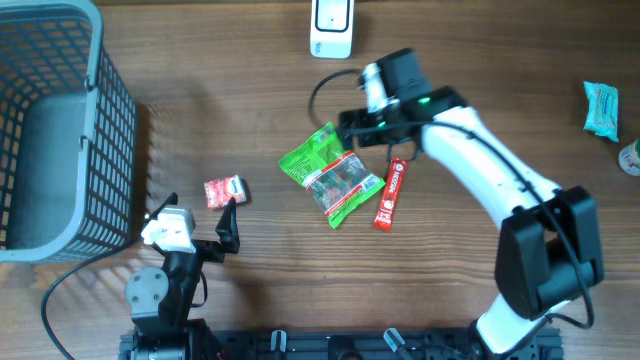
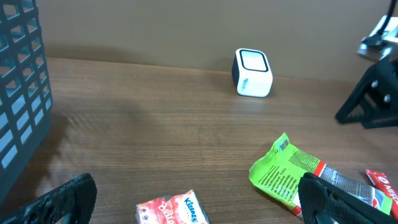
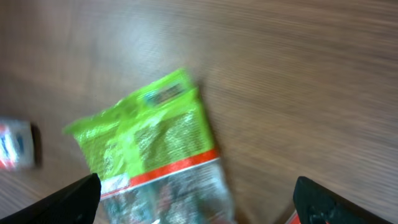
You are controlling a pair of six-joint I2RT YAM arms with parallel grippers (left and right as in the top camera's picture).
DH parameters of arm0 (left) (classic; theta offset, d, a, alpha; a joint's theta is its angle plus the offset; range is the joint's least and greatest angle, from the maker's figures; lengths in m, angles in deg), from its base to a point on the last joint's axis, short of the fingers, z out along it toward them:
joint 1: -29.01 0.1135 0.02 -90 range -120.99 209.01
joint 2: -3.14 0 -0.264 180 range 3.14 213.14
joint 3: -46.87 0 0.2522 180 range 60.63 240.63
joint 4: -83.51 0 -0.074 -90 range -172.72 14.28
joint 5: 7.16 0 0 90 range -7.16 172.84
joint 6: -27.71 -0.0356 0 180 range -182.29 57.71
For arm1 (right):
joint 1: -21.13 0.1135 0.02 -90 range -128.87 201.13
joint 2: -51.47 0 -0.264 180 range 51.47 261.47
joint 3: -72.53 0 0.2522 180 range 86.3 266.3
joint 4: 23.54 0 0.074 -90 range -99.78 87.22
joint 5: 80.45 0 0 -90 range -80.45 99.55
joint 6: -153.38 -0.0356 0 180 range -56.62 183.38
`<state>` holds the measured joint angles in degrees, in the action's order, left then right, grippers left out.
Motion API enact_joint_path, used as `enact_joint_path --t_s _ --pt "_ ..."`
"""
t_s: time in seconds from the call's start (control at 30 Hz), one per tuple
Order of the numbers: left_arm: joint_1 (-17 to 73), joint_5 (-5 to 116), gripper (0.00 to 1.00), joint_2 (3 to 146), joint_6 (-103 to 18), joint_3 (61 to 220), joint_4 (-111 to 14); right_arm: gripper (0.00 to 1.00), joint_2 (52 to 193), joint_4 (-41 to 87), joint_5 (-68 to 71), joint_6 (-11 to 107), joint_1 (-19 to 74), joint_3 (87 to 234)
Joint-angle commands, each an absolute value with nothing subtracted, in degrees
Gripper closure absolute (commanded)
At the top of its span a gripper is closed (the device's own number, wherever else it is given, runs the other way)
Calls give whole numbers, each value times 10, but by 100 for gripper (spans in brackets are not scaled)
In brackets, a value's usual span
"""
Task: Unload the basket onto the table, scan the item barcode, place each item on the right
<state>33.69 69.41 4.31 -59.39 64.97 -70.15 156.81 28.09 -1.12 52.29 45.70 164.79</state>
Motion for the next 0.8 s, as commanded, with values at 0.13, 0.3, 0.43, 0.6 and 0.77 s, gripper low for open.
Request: enact_joint_path --t_s 0.13,0.3,0.43,0.6,0.77 --pt "340 689 0 41 -588 646 -703 0 1581 313 190 588 614 1646" --pt "340 690 0 41 -588 646 -703 1 1600 319 209 589 641 1621" --pt "340 689 0 41 -588 646 -703 1 1644 316 211 595 663 1621" --pt "340 689 0 41 -588 646 -703 0 1683 315 231 602 709 1621" --pt "340 689 0 41 -588 646 -703 26 1687 296 256 592 706 1621"
